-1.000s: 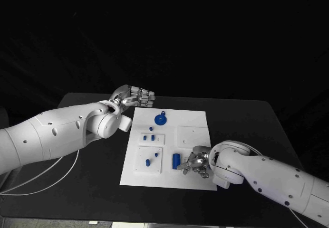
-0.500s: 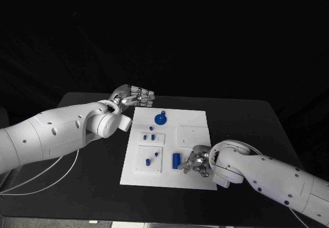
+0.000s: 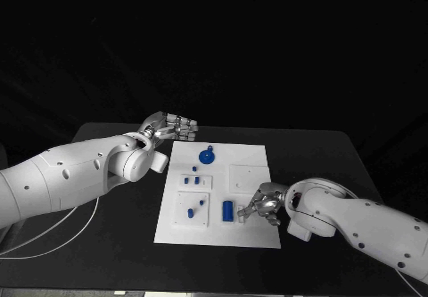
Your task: Assemble the parts on the task board
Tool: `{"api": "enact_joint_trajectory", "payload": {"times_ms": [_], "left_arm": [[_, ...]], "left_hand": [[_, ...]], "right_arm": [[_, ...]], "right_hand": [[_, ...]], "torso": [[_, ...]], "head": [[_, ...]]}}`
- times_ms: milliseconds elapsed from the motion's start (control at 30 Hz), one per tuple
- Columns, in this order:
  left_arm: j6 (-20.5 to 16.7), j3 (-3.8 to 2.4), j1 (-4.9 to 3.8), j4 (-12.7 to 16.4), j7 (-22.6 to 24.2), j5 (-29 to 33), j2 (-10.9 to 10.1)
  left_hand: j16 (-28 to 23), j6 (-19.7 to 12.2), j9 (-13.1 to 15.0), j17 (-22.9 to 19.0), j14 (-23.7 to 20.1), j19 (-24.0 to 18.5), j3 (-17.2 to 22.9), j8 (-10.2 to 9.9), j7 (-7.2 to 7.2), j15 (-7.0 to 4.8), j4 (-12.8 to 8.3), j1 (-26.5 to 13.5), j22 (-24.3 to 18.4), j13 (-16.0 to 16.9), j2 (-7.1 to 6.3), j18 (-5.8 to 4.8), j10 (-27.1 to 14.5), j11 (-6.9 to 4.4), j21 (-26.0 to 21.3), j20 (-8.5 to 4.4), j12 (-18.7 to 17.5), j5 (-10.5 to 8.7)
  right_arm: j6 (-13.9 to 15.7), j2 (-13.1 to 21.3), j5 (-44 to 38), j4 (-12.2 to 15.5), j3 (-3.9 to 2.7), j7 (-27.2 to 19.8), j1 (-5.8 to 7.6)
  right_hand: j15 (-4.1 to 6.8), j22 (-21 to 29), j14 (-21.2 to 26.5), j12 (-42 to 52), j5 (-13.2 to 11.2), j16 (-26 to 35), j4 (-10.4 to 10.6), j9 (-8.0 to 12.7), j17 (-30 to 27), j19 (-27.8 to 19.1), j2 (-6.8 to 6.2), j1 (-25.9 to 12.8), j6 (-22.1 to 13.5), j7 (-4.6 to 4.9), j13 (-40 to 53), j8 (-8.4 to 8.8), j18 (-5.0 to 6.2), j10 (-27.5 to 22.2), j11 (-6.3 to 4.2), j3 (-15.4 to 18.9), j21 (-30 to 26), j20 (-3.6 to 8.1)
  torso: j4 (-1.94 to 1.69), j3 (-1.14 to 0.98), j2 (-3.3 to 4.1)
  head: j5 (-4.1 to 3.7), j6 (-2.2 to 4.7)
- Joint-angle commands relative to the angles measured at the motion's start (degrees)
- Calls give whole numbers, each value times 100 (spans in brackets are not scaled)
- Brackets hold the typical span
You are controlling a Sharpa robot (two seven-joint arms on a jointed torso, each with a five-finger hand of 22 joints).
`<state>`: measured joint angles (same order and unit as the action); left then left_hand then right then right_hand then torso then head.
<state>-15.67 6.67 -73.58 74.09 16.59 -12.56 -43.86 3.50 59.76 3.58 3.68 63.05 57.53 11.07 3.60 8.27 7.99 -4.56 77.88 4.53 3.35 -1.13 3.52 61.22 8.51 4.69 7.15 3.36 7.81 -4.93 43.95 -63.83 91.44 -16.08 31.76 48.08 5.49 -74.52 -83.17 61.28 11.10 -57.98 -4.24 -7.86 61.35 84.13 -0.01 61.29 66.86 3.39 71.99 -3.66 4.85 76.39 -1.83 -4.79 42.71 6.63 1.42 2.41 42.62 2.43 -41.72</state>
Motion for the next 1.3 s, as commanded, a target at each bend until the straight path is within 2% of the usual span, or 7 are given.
{"api": "enact_joint_trajectory", "payload": {"times_ms": [33, 233, 500, 700, 833, 1000, 1300], "left_arm": [[78, -3, 1, 4, 42, -26, -3], [80, -1, 1, -1, 43, -26, -8], [89, 5, 1, 0, 39, -26, -22], [101, 10, 1, 2, 35, -26, -25], [109, 12, 1, 4, 33, -26, -25], [117, 14, 1, 5, 31, -26, -28], [127, 17, 2, 3, 24, -25, -31]], "left_hand": [[2, -44, 1, -1, -39, 20, -7, 1, -1, 10, 22, 20, -7, -3, 37, 31, -29, -12, -17, 19, -4, 26], [2, -44, 1, -1, -39, 20, -7, 1, -1, 10, 22, 20, -7, -3, 37, 31, -29, -12, -17, 19, -4, 26], [3, -35, 1, 0, -31, 21, -11, 2, -4, 8, 28, 20, -7, -3, 33, 29, -15, -16, -16, 17, -4, 21], [3, -35, 1, 0, -31, 21, -11, 2, -4, 8, 28, 20, -7, -3, 33, 29, -15, -16, -16, 17, -4, 21], [3, -35, 1, 0, -31, 21, -11, 2, -4, 8, 28, 20, -7, -3, 33, 29, -15, -16, -16, 17, -4, 21], [3, -35, 1, 0, -31, 21, -11, 2, -4, 8, 28, 20, -7, -3, 33, 29, -15, -16, -16, 17, -4, 21], [2, -38, 1, 0, -33, 19, -21, 2, -3, 9, 43, 13, -8, -3, 35, 27, -18, -14, -18, 19, -4, 13]], "right_arm": [[182, 191, 100, 93, -94, -296, 6], [197, 478, -202, 11, -216, -67, 36], [61, 684, -799, -166, -250, 498, 49], [29, 692, -1005, -275, -254, 724, 43], [61, 597, -1040, -383, -249, 807, -8], [8, 469, -1079, -515, -233, 857, -54], [-197, 234, -1155, -759, -154, 846, -157]], "right_hand": [[-24, -15, -16, 49, -41, -24, -106, -9, 12, 303, -5, 159, -54, 9, 19, 2, -3, 31, 14, -27, 44, -13], [-35, -34, -16, 63, -94, -49, -194, -7, 25, 302, -49, 288, -65, 18, 38, 3, -2, 36, 23, -29, 87, -23], [-41, -41, -12, 17, -282, -54, -70, 2, 15, 300, -112, 224, -79, 20, 17, 2, -6, 20, 25, -64, 92, -32], [-41, -41, -7, -12, -328, -58, 174, -4, 5, 299, -203, 154, -80, 22, 3, 2, -11, 8, 28, -154, 85, -31], [-46, -34, -4, -26, -430, -49, 434, -10, -9, 298, -326, 109, -120, 35, -4, 1, -9, -4, 37, -248, 62, -34], [-51, -28, -3, -30, -701, -54, 742, -27, -8, 297, -487, 25, -176, 47, -5, 3, -4, -16, 50, -356, 45, -41], [-51, -28, 1, -36, -794, -46, 915, -51, -10, 296, -587, -37, -195, 48, -5, 0, -2, -32, 51, -437, 29, -40]], "torso": [[5, 2, -1], [5, 2, -3], [1, -6, 5], [-2, 4, 3], [-14, 5, 5], [-24, 10, 2], [-20, 14, 1]], "head": [[-46, 20], [-122, 28], [-173, 13], [-187, 0], [-195, -5], [-193, -24], [-175, -48]]}}
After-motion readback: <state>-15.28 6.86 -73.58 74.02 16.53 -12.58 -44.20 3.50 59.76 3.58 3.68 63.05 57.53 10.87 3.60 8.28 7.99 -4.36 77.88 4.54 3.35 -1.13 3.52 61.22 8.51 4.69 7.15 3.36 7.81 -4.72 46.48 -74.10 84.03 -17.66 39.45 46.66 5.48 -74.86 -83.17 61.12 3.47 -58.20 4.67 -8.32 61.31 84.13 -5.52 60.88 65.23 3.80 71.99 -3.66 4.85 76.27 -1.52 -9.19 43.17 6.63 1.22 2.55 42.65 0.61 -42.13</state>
